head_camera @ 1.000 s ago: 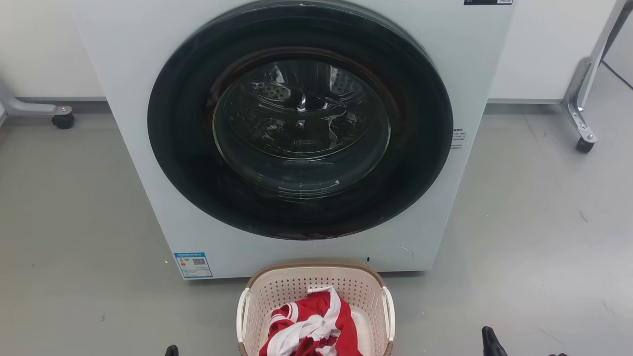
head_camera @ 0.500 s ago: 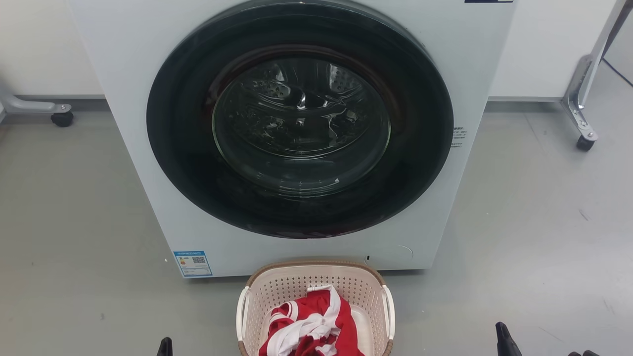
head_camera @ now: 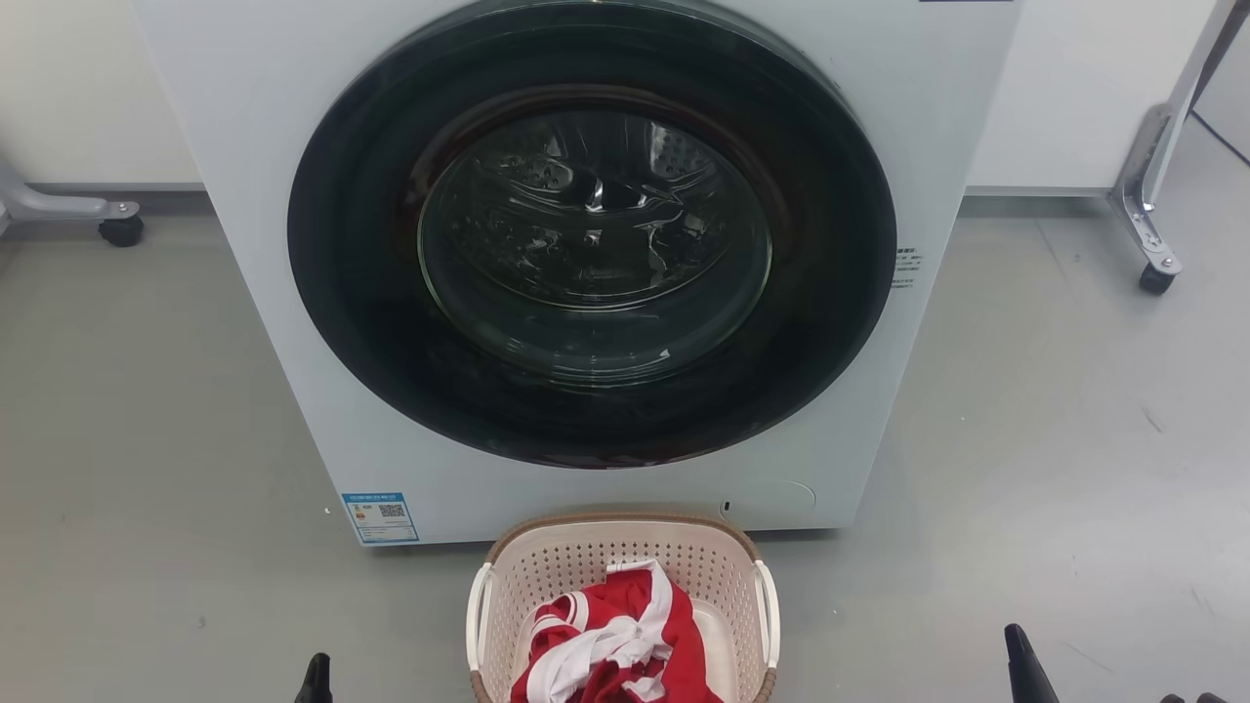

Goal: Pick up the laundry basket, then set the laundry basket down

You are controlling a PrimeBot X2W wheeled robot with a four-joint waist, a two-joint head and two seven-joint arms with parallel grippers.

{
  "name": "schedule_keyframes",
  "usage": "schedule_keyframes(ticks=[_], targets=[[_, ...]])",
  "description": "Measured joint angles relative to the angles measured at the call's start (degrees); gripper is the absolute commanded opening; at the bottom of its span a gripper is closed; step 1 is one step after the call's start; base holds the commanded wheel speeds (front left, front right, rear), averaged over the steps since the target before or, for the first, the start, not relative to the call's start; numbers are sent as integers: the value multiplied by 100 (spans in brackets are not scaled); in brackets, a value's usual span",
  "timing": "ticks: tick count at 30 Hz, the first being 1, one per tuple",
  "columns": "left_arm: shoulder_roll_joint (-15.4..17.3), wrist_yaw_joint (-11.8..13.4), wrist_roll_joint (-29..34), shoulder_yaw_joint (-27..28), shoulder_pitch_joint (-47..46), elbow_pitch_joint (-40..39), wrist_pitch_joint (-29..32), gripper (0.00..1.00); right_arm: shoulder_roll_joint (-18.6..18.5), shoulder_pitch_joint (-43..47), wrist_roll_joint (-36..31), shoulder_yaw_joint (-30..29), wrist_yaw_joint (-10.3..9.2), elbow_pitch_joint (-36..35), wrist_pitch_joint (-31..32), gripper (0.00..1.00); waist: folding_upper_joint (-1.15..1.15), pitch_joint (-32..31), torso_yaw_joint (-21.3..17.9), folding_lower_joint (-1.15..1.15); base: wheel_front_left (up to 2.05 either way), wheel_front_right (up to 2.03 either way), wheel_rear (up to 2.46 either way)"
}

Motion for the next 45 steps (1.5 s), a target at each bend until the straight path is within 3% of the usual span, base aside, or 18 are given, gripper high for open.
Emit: schedule_keyframes(ticks=[45], targets=[[-91,-654,-3473,699,-575,108,895,0,51,-428,3272,-1215,657,177,900,0,0,92,-6,0,0,0,0]])
